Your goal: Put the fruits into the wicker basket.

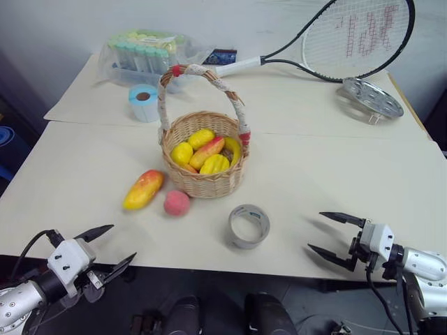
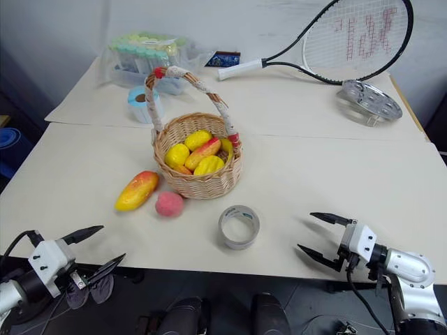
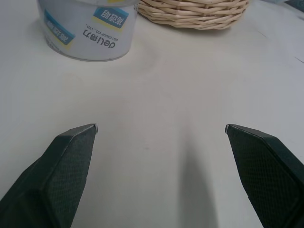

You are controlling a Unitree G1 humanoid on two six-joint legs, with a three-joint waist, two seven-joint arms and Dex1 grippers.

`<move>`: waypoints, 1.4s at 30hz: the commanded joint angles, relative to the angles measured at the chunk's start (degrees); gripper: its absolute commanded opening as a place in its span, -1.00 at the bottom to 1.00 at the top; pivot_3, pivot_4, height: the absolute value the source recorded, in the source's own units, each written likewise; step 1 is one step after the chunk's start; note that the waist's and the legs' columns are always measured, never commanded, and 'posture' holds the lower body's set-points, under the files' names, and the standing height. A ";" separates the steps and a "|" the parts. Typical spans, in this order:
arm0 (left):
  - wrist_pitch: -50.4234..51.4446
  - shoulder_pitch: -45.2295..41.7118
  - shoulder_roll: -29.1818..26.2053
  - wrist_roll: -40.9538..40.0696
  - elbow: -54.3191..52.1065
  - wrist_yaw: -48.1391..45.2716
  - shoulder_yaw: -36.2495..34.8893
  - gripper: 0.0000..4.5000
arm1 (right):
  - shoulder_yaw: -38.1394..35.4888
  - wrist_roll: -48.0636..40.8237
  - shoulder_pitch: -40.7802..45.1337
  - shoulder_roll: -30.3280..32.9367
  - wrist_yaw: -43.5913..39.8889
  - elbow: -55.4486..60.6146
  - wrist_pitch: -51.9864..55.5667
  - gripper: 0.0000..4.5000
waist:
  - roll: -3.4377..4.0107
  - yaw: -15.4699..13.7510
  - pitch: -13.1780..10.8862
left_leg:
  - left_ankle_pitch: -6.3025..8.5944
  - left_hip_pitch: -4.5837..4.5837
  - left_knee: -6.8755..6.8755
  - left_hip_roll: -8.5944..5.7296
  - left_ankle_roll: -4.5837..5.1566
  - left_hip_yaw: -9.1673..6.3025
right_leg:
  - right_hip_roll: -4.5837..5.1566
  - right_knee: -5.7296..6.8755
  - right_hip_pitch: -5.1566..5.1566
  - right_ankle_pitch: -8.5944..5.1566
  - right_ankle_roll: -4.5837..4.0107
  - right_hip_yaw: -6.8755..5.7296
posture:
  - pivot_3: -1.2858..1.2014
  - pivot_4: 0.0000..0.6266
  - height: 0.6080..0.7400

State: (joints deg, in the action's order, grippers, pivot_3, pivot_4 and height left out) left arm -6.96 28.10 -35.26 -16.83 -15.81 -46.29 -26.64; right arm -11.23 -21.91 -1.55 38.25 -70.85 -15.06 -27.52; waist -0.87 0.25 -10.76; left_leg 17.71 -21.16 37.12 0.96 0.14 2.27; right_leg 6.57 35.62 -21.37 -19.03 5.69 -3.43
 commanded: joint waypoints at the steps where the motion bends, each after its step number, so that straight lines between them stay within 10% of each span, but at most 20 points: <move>1: 1.67 1.96 -0.49 -1.18 -2.80 -0.21 -0.88 1.00 | 0.00 -0.58 0.68 0.47 -0.97 -0.43 -1.29 0.98 | 0.00 -0.03 0.00 | 0.00 0.00 0.00 0.00 0.00 0.00 | 0.00 0.00 0.00 0.00 0.00 0.00 | 0.03 -0.52 1.00; 18: 12.89 3.55 -2.45 -14.61 -9.95 -5.98 -3.29 1.00 | 2.16 -4.12 5.93 0.45 -4.51 0.04 1.90 0.98 | 0.01 -0.03 0.00 | -0.01 -0.01 0.04 -0.01 -0.01 0.00 | 0.00 0.02 0.01 0.00 0.00 0.00 | 0.03 -0.52 1.00; 25: 15.41 2.71 -4.21 -15.68 -18.49 -8.57 2.24 1.00 | 19.92 -2.73 21.32 8.92 -16.30 22.57 24.53 0.98 | 0.38 1.22 -0.22 | -0.04 0.01 0.05 0.06 -0.06 -0.13 | 0.00 0.09 -0.03 -0.02 -0.09 -0.03 | 0.03 -0.52 1.00; 33: 18.07 -1.98 -4.22 -15.07 -21.85 -6.27 7.96 1.00 | 33.91 9.55 32.45 5.19 -17.94 22.58 25.59 0.98 | 0.33 0.46 -0.21 | -0.08 -0.16 0.12 -0.02 -0.31 -0.12 | 0.00 0.00 -0.08 -0.05 -0.14 -0.14 | 0.03 -0.52 1.00; 42: 18.51 -2.62 -4.21 -14.54 -21.61 -5.61 7.74 1.00 | 35.78 13.57 34.14 3.23 -15.63 20.42 24.41 -0.18 | 0.32 0.38 -0.21 | -0.08 -0.17 0.21 -0.01 -0.30 -0.07 | -0.02 0.03 -0.08 -0.05 -0.13 -0.15 | 0.03 -0.52 1.00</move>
State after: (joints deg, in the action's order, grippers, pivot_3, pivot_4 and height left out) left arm 11.88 25.51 -39.24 -31.28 -35.75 -52.07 -18.63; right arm 25.15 -8.09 32.46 41.76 -86.51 4.04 -2.49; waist -0.55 0.63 -10.97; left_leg 17.62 -21.32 37.34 0.95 -0.18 2.20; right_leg 6.54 35.67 -21.45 -19.09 5.56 -3.57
